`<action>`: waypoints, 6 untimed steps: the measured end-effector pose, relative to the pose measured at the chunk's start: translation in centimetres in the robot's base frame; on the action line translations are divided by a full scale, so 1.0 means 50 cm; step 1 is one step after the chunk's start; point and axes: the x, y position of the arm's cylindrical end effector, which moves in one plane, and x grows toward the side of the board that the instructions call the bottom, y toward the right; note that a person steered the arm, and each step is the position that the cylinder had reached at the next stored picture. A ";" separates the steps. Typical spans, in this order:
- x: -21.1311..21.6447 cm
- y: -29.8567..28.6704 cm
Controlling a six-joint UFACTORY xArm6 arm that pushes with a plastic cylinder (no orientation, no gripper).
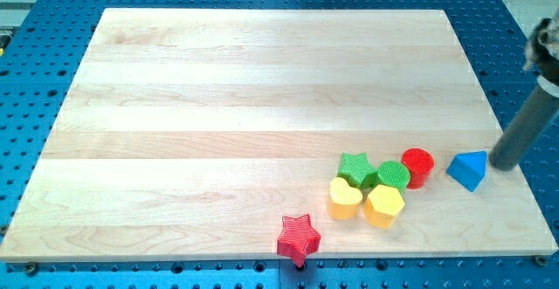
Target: Move the triangle closer to the red circle
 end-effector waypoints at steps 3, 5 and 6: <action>-0.061 -0.056; -0.034 -0.161; -0.105 -0.135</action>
